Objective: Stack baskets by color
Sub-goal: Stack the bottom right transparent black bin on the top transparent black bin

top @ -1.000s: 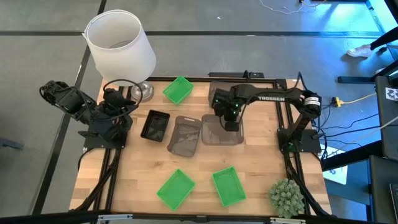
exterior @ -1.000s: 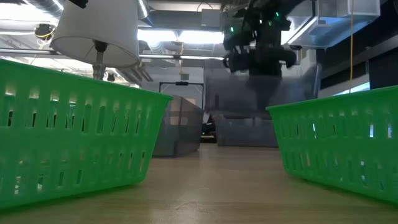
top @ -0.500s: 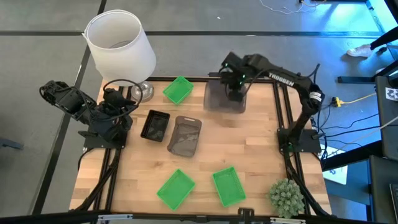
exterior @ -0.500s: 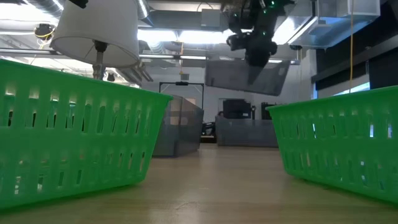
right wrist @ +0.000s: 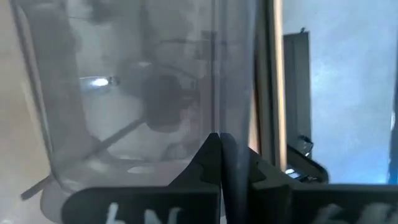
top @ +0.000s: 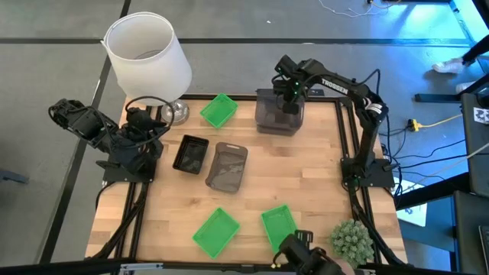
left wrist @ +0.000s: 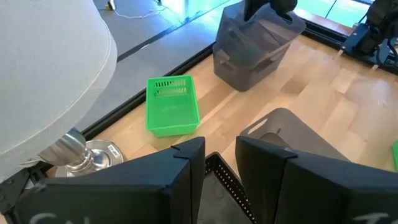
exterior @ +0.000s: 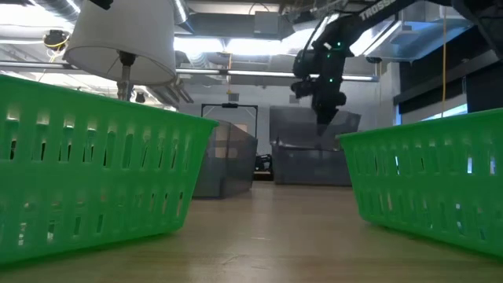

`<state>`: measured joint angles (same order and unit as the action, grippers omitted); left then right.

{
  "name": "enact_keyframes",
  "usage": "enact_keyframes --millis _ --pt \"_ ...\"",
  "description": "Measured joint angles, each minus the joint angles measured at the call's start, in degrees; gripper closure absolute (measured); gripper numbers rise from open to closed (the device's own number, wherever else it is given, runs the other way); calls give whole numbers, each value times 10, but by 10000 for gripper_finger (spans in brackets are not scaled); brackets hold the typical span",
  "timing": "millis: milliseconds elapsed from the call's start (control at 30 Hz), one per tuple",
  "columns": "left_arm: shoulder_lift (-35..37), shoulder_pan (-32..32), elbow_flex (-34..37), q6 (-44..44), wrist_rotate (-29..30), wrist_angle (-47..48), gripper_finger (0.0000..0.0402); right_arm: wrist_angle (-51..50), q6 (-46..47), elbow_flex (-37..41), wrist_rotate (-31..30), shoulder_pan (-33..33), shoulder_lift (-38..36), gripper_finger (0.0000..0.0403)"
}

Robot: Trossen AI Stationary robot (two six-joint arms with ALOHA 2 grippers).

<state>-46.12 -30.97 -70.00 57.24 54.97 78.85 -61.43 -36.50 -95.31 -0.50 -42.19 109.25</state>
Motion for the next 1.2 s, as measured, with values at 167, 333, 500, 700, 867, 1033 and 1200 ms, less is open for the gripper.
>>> enact_keyframes --millis 167,333,500,700,867,1033,1200 --pt "0 0 0 11 1 0 319 -8 -19 0 0 -2 17 403" --pt "0 0 0 12 1 0 319 -8 -26 0 2 -10 22 403" --pt "0 0 0 12 1 0 319 -5 -28 0 2 -15 22 403" --pt "0 0 0 12 1 0 319 -7 -28 0 2 -15 34 390" --pt "0 0 0 12 1 0 319 -7 -28 0 2 -15 43 387" --pt "0 0 0 12 -3 0 319 -3 -28 -1 1 -10 43 386" --pt "0 0 0 12 -4 0 319 -5 -27 -4 1 -3 43 385"
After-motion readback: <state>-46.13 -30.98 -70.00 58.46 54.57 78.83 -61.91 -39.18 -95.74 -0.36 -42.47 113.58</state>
